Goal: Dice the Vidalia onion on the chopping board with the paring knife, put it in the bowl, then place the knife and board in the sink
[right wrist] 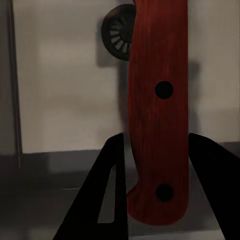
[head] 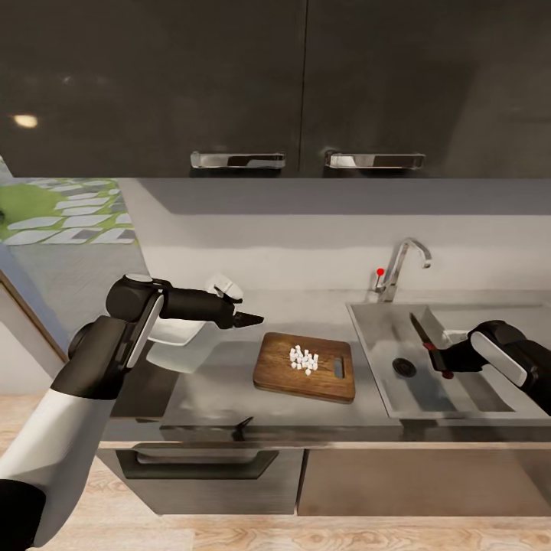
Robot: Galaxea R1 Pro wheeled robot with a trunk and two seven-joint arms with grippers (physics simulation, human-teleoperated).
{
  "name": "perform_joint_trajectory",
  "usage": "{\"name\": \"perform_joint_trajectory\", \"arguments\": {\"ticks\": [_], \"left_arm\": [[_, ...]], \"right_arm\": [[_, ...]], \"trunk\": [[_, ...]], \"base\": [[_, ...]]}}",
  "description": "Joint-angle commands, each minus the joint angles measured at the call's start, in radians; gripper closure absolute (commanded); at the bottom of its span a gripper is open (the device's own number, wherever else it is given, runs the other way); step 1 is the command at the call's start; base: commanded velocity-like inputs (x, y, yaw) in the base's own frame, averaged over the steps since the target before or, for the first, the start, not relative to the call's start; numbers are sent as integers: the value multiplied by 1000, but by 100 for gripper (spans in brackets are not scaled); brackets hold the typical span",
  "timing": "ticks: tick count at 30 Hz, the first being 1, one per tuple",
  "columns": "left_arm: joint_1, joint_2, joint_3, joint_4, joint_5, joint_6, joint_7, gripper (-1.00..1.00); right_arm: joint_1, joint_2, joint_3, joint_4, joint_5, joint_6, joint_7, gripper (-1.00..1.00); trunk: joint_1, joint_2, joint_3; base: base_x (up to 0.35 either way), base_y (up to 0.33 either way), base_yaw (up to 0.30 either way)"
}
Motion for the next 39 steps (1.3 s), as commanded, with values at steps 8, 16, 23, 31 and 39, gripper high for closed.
{"name": "perform_joint_trajectory", "arguments": {"ticks": [8,16,23,31,39], "left_arm": [[-1,0,0,-1,-5,6,-6,-100],[-1,1,0,3,-4,6,-5,-100],[-1,-5,75,-62,-4,11,-5,-100],[3,-11,177,-151,-2,11,-49,-100],[5,-17,169,-144,-2,-5,-55,-100]], "right_arm": [[-2,11,7,5,-2,1,-3,100],[-2,25,8,53,-2,0,-2,100],[-2,31,8,65,-2,0,-2,100],[-2,35,9,90,-2,0,-2,100],[-1,91,10,164,-2,-2,-3,100]], "trunk": [[1,-2,-2],[1,-2,-2],[1,-2,-2],[1,-2,-2],[1,-2,-2]], "base": [[114,0,0],[56,0,0],[3,0,0],[0,0,0],[0,0,0]]}}
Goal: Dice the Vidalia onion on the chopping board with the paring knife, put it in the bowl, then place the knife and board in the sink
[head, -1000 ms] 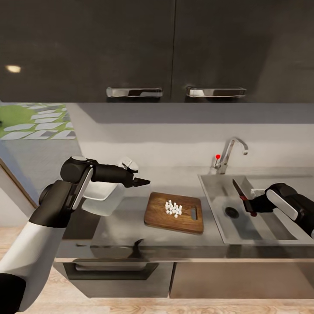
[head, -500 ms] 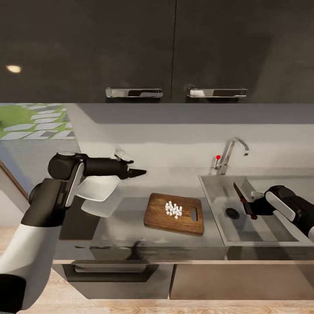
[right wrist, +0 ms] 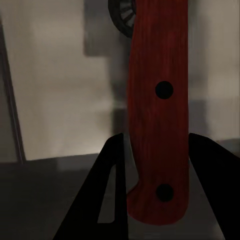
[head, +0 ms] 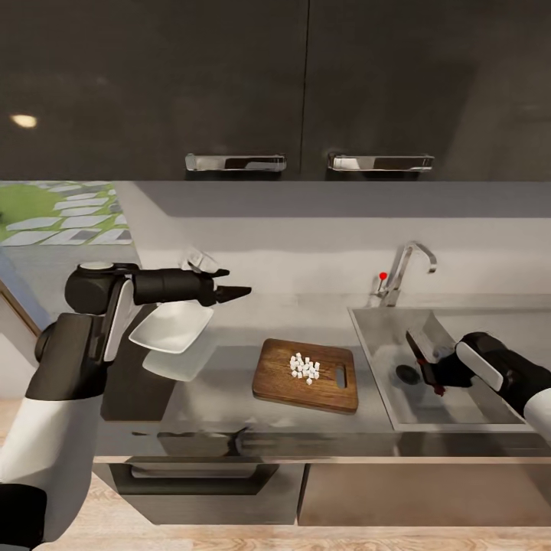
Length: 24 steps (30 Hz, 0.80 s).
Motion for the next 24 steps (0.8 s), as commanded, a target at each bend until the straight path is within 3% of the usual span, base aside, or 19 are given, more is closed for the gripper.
{"name": "perform_joint_trajectory", "arguments": {"ticks": [1,7,19,24], "left_arm": [[-1,0,-1,0,-5,6,-6,-100],[-1,-2,-2,1,-5,5,-7,-100],[-1,-3,-3,3,-5,4,-6,-100],[-1,-11,-3,3,-5,4,-6,-100]], "right_arm": [[-2,13,6,15,-3,0,-3,100],[-2,42,6,41,-3,-12,-7,100],[-2,45,7,47,-3,-16,-7,100],[-2,45,7,54,-2,-17,-8,100]], "trunk": [[1,-2,-2],[1,-2,-2],[1,-2,-11],[1,-2,-11]], "base": [[0,0,0],[0,0,0],[3,0,0],[164,0,0]]}}
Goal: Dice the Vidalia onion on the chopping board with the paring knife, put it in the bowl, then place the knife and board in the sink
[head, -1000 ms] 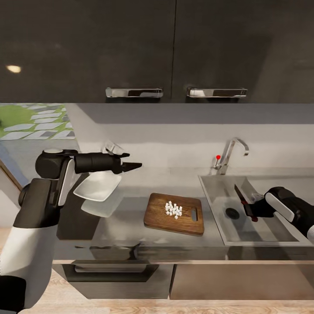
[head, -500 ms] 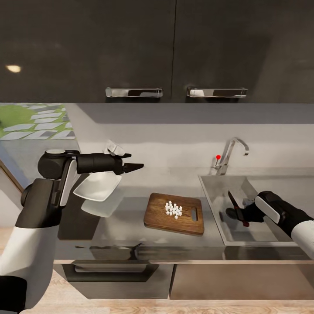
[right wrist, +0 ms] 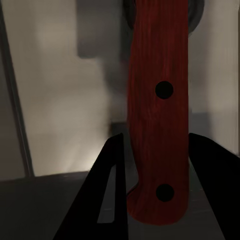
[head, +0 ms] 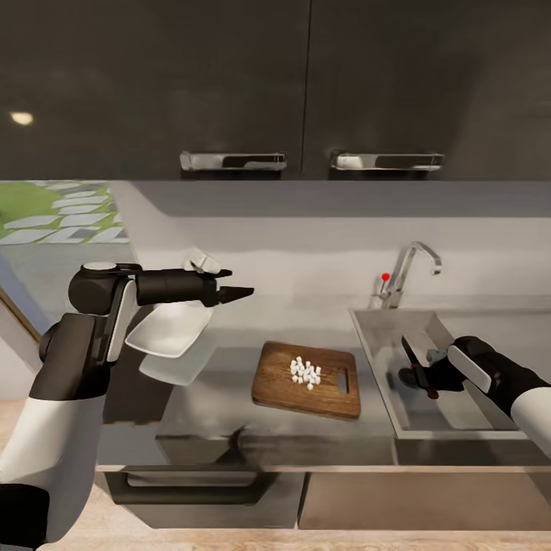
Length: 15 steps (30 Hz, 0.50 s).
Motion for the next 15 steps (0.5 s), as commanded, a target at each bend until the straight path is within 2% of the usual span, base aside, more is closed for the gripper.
{"name": "perform_joint_trajectory", "arguments": {"ticks": [1,6,12,15], "left_arm": [[-1,-3,-3,-1,-5,7,-6,-100],[-1,-8,-25,2,-5,7,-6,-100],[-1,-9,-32,2,-5,7,-6,-100],[-1,-9,-33,2,-5,7,-6,-100]], "right_arm": [[-2,-1,7,4,-5,2,-2,100],[-2,-1,6,45,-4,1,-3,100],[-1,-1,6,59,-2,-6,-7,100],[-1,1,6,83,-3,-30,-32,100]], "trunk": [[1,-2,-2],[1,-2,-2],[1,-2,-2],[1,-2,-2]], "base": [[256,0,0],[184,0,0],[32,0,0],[5,0,0]]}}
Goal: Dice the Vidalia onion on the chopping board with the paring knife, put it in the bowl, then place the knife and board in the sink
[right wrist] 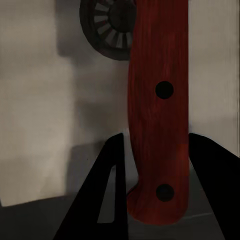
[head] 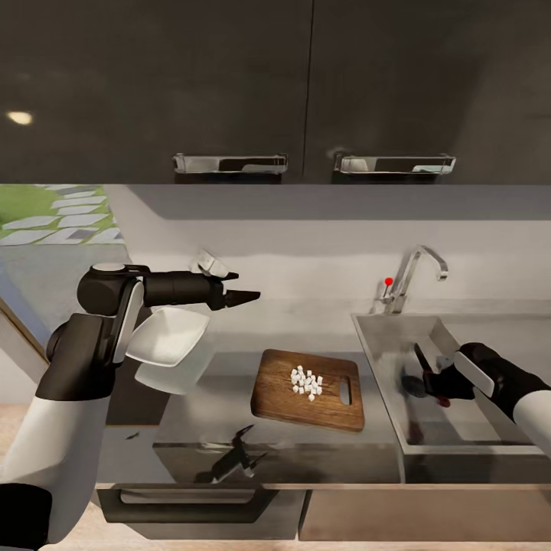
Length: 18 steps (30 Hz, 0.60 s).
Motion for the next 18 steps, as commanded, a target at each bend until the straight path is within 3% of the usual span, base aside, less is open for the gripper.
{"name": "perform_joint_trajectory", "arguments": {"ticks": [1,9,14,18], "left_arm": [[-1,0,0,-1,-5,7,-6,-100],[-1,0,-1,-1,-5,7,-6,-100],[-1,0,-1,-1,-5,7,-6,-100],[-1,0,-1,-1,-5,7,-6,-100]], "right_arm": [[-1,3,7,6,-9,-9,-17,100],[-1,24,7,43,-10,-32,-51,100],[-1,65,7,62,-9,-56,-55,100],[-1,77,8,80,-9,-88,-65,100]], "trunk": [[1,-2,-2],[1,-2,-2],[1,-2,-2],[1,-2,-2]], "base": [[2,0,0],[0,0,0],[0,0,0],[0,0,0]]}}
